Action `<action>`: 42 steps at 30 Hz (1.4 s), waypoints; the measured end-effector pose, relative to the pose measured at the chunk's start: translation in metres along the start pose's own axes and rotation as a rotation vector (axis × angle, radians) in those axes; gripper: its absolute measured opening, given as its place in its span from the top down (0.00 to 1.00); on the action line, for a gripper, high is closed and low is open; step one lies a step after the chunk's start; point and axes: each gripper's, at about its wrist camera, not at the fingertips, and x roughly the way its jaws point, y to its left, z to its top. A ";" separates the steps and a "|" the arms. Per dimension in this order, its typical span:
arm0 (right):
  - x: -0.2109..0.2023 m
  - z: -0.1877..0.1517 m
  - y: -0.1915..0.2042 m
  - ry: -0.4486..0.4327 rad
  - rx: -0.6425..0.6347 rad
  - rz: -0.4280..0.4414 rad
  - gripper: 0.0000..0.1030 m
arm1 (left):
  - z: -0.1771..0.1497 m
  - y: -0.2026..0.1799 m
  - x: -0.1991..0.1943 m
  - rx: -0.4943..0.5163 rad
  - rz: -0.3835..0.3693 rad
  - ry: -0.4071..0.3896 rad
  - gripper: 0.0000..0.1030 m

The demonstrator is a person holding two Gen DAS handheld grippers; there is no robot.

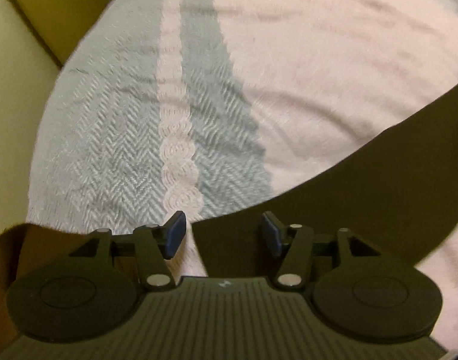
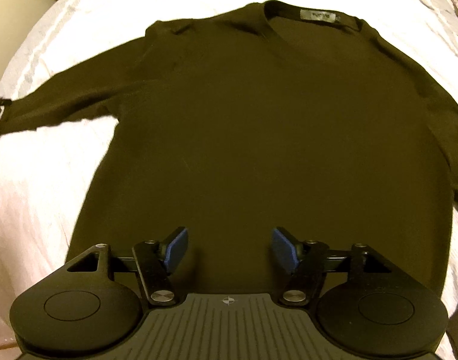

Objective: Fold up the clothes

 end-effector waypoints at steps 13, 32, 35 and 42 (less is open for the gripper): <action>0.016 0.015 0.006 -0.002 -0.009 0.005 0.34 | -0.008 0.029 0.008 -0.115 0.055 -0.024 0.94; -0.031 -0.053 -0.086 -0.071 0.210 -0.128 0.32 | 0.013 0.003 -0.057 -0.133 0.315 -0.036 0.78; -0.044 -0.081 -0.131 -0.086 0.319 -0.203 0.32 | 0.023 -0.027 -0.082 -0.085 0.280 -0.071 0.71; -0.062 -0.126 -0.237 -0.130 0.399 -0.399 0.32 | 0.025 -0.148 -0.133 0.008 0.187 -0.098 0.70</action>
